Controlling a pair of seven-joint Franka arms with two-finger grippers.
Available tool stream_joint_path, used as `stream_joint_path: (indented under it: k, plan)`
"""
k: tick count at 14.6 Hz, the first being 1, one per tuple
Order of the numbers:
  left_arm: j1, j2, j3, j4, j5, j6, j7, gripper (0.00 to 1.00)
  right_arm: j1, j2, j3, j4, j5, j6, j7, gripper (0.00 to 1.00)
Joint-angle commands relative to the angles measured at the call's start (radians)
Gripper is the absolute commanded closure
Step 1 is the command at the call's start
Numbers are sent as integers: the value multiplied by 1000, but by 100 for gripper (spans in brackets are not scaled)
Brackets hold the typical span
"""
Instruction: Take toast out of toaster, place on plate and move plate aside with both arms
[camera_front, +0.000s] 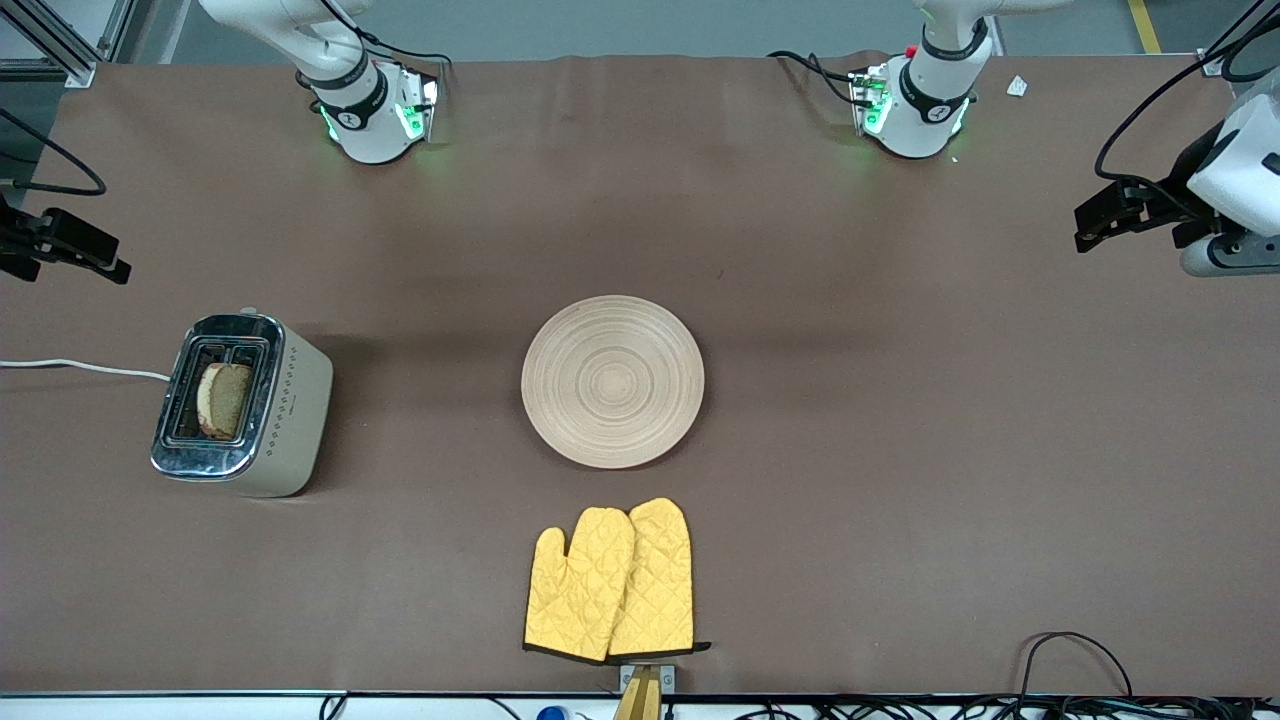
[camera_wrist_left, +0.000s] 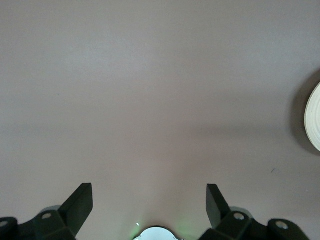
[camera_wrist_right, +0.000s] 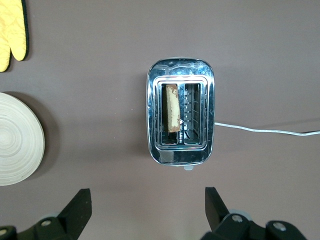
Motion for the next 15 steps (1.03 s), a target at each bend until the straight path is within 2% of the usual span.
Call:
stream_joint_path:
  k: [1,5,7,12,15]
  plan:
    - [-4,4,2,23,15,-25,6,0,1,-34,4,-36,-19,6,-8,0]
    - [-2,4,2,23,15,-25,7,0,-11,-23,0,-32,-7,21,-8,0]
    - [-2,4,2,23,14,-25,7,0,-21,14,0,-36,-5,24,-9,0]
    - [-2,4,2,23,15,-25,7,0,-45,179,0,-50,1,59,-9,0]
    - [-2,4,2,23,15,-25,7,0,-45,222,0,-154,13,224,-9,0]
